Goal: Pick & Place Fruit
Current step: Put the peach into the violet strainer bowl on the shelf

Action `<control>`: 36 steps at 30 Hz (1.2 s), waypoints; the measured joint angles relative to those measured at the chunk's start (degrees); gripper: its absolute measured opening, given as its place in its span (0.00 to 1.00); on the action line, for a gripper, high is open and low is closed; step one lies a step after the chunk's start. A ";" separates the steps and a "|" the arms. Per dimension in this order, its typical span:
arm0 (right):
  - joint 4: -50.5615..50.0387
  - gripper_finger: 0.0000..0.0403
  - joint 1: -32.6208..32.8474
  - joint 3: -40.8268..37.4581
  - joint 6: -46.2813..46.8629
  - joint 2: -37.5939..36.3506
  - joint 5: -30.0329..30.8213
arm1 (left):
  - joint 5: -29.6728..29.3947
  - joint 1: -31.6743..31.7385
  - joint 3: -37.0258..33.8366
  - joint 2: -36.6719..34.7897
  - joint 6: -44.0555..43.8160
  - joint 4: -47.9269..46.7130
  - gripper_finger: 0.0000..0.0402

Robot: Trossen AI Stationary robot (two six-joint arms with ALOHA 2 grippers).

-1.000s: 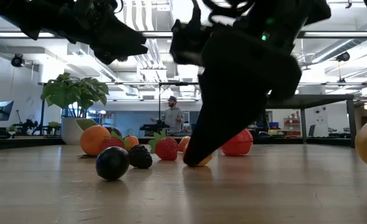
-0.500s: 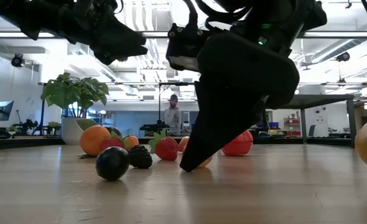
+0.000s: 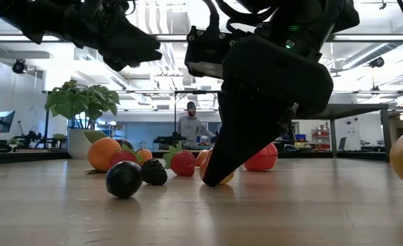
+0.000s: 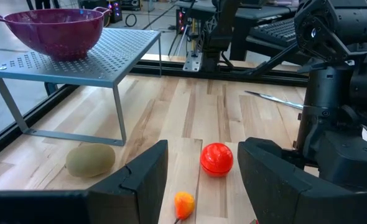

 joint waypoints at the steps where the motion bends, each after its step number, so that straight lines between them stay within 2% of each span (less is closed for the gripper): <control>1: -0.08 0.32 -0.02 0.00 0.01 0.00 0.02 | 0.00 0.00 0.00 0.00 0.00 0.00 0.50; 6: -0.47 0.35 -0.04 0.00 0.05 -0.16 0.00 | 0.00 0.00 0.00 0.00 0.00 0.01 0.50; 10: -3.80 0.33 -0.04 -0.11 0.02 -2.07 -0.31 | 0.00 0.02 0.00 0.00 0.00 -0.01 0.50; 15: -13.89 0.31 -0.50 1.27 -0.34 -8.28 0.63 | 0.00 0.02 0.00 0.00 0.00 -0.01 0.50; 20: -21.32 0.34 -2.67 1.18 -1.10 -17.15 4.36 | 0.01 0.02 0.00 0.00 -0.13 -0.15 0.50; 25: -25.32 0.34 -7.08 0.64 -4.63 -26.84 9.54 | 0.02 0.07 0.00 0.00 -0.97 -0.33 0.50; 31: -25.58 0.32 -15.81 0.59 -10.44 -36.96 10.54 | 0.00 0.07 0.00 0.00 -1.03 -0.42 0.50; 36: -26.23 0.35 -25.17 0.57 -13.53 -42.59 10.50 | 0.01 0.04 0.00 0.00 -1.01 -0.40 0.50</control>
